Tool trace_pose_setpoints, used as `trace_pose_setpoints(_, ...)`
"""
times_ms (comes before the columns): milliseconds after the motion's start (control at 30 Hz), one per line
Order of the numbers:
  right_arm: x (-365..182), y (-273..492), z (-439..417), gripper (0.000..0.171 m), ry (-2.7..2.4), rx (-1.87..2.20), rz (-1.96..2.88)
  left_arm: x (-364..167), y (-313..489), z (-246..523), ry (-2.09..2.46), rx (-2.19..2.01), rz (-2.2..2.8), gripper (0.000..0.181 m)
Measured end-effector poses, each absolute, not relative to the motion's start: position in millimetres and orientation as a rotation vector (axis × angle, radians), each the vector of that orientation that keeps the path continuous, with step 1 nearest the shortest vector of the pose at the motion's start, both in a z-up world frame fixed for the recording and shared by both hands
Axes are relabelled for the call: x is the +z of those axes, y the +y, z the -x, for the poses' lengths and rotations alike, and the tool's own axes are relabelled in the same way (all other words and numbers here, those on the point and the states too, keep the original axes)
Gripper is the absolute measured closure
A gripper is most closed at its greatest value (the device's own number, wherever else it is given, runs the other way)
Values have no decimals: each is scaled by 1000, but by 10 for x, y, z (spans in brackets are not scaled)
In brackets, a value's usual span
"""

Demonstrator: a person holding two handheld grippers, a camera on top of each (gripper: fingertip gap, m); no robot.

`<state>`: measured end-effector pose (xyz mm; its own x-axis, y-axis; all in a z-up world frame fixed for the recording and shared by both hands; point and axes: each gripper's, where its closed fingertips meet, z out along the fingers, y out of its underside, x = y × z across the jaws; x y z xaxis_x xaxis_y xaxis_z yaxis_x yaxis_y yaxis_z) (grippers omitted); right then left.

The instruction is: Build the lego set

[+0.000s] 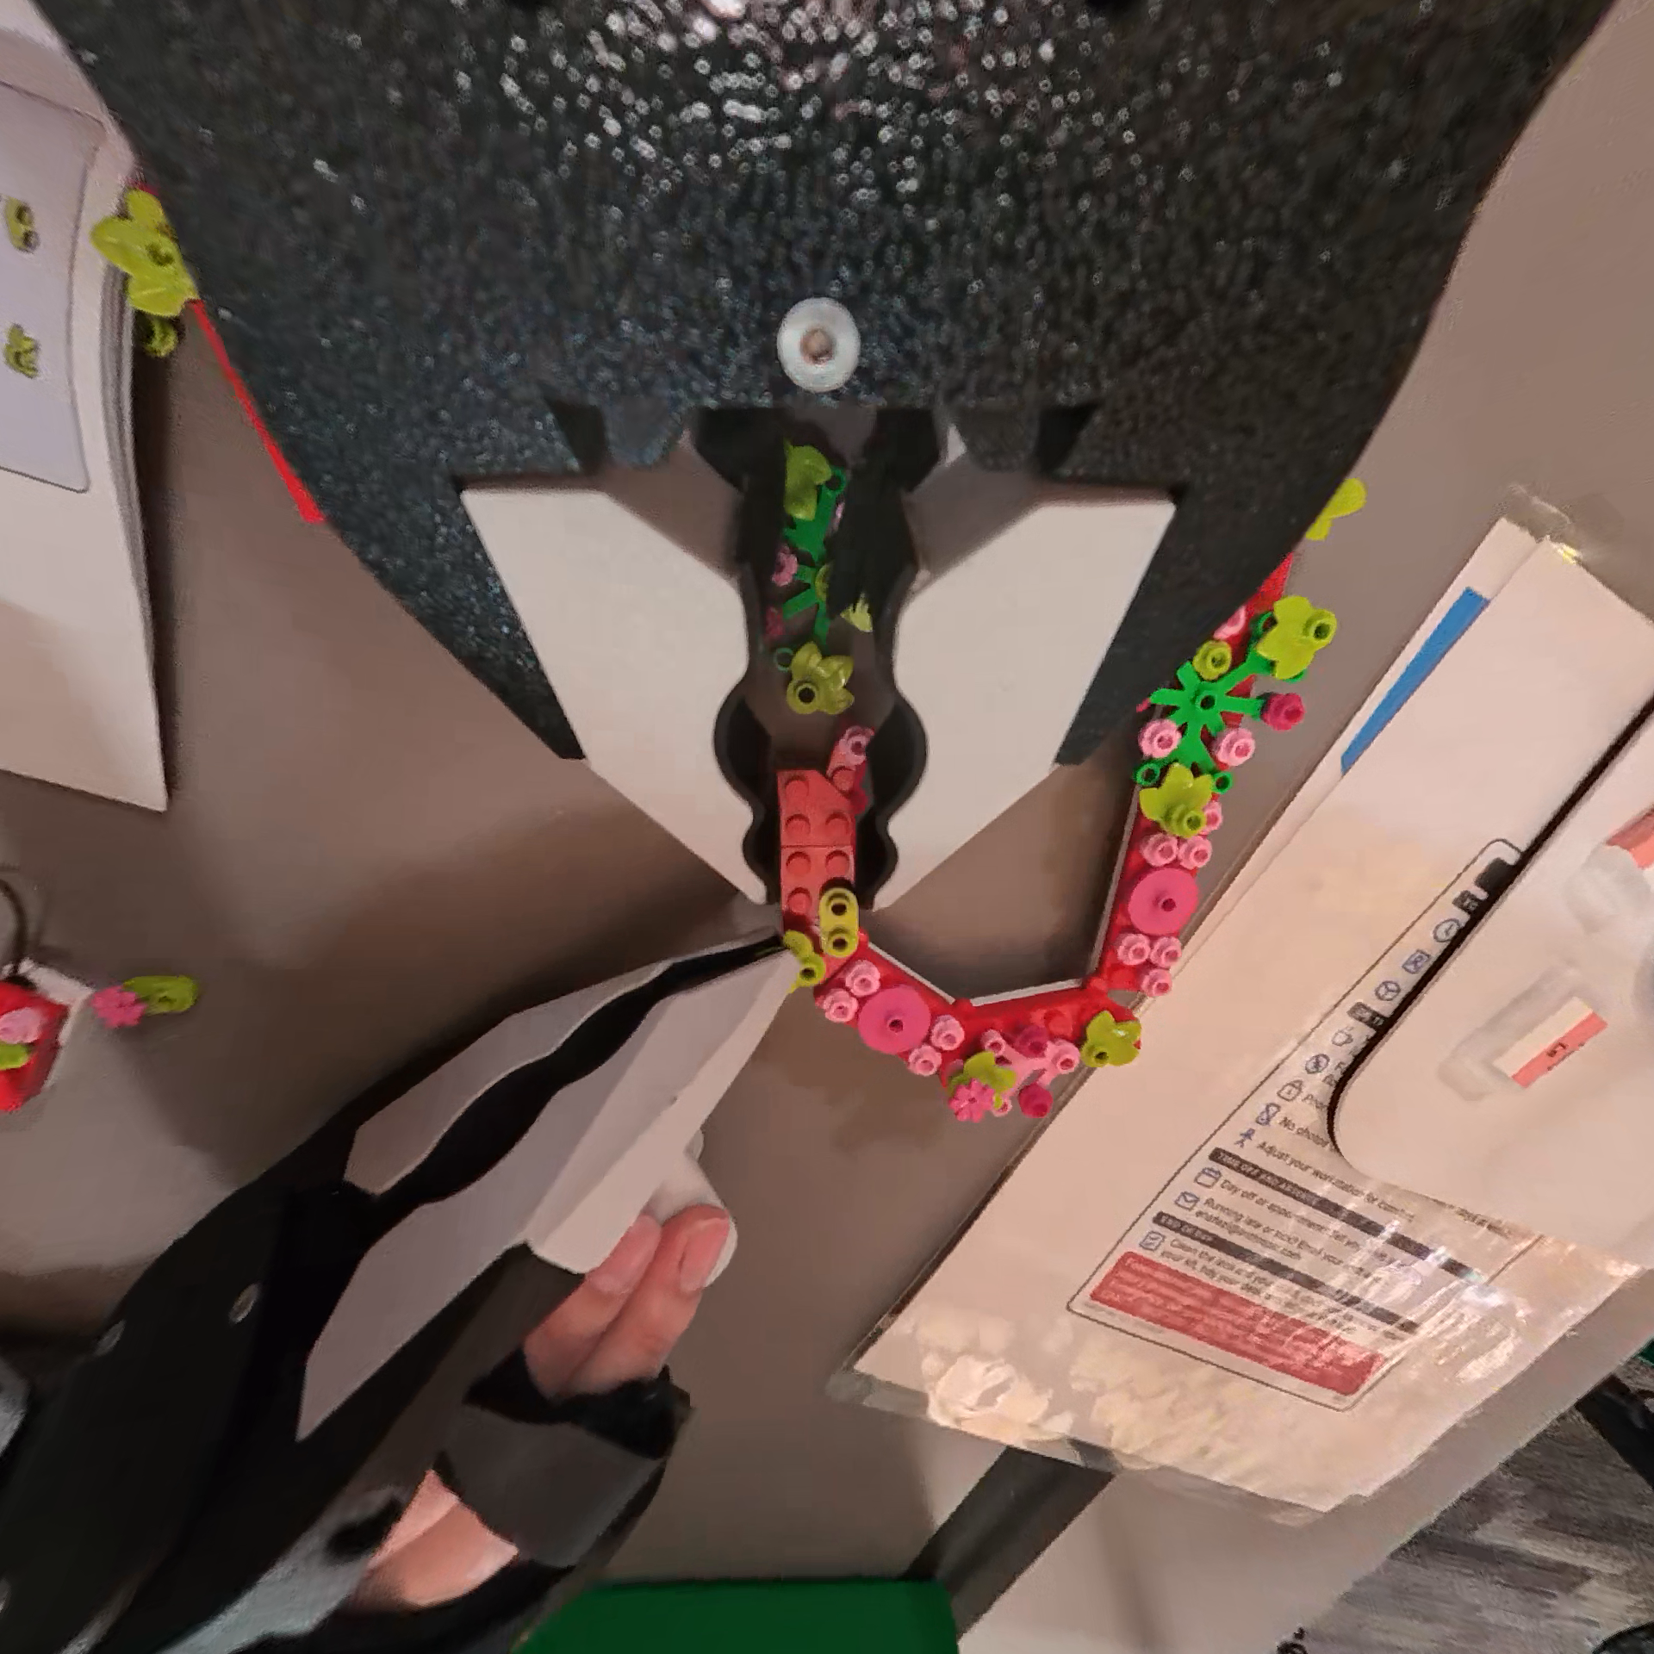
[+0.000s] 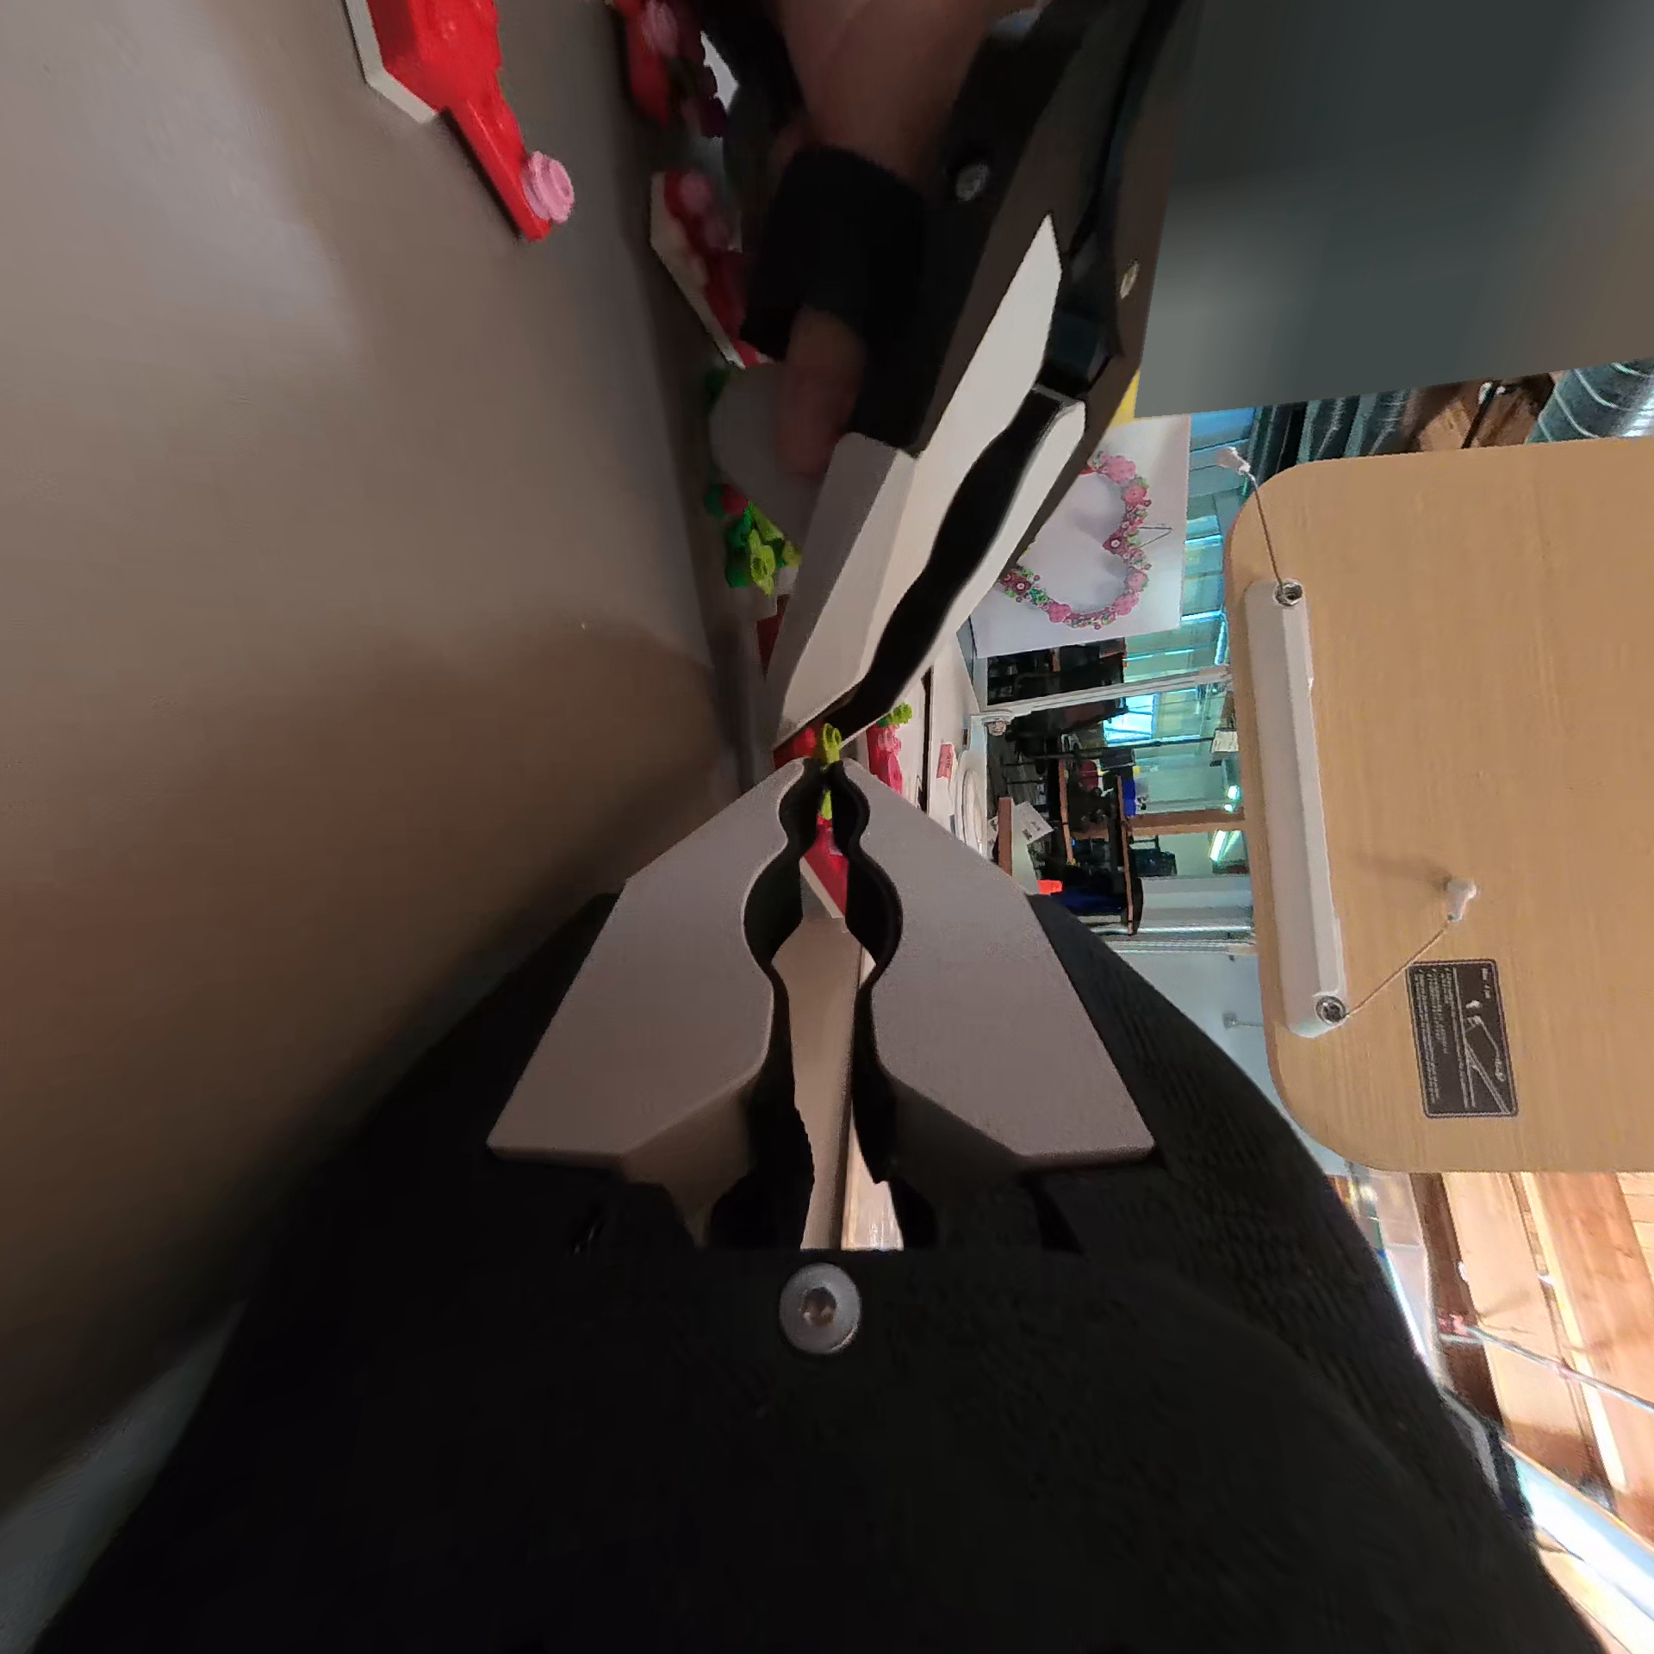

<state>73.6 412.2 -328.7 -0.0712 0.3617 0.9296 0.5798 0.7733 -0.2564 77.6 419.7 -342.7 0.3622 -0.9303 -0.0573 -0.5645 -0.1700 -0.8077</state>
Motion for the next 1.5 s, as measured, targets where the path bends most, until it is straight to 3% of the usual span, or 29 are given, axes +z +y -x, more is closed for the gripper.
trace_pose_setpoints(1500,-3272,4173,-758,156,-1660,-86,847,-3412,4194,-762,1327,-642,1830,166)
